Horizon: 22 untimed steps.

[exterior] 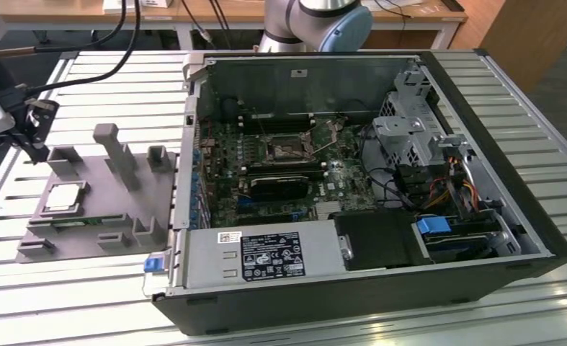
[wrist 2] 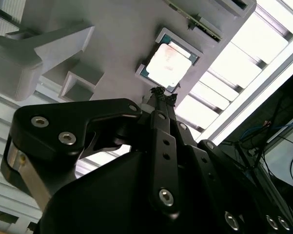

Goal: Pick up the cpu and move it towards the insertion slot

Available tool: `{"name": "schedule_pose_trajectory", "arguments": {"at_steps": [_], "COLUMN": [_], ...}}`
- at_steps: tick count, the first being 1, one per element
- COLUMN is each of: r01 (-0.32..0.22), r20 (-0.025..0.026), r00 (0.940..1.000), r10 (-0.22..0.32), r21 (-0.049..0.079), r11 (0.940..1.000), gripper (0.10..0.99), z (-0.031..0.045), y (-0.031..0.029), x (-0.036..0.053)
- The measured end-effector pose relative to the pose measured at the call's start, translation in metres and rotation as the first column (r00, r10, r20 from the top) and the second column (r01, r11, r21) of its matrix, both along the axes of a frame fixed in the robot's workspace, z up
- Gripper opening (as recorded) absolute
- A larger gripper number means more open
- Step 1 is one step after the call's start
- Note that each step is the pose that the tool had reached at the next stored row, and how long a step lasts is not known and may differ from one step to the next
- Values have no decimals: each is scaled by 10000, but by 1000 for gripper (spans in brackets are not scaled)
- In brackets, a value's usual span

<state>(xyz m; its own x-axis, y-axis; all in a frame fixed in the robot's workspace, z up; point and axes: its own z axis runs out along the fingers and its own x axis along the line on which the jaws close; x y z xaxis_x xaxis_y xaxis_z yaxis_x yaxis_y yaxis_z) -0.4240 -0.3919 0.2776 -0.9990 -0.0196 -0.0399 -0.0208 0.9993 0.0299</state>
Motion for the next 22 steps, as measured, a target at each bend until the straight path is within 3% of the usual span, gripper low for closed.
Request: {"name": "schedule_pose_trajectory", "arguments": {"at_steps": [9,22], "r01": [1,2], "r20": [2,0], "r00": [10000,10000], "r10": [-1,-2], "r21": [1,0], "r11": [10000,10000], "gripper": [102,102], "z": [-110,-276], "y": [-41,-49], "x": [-3,-42]}}
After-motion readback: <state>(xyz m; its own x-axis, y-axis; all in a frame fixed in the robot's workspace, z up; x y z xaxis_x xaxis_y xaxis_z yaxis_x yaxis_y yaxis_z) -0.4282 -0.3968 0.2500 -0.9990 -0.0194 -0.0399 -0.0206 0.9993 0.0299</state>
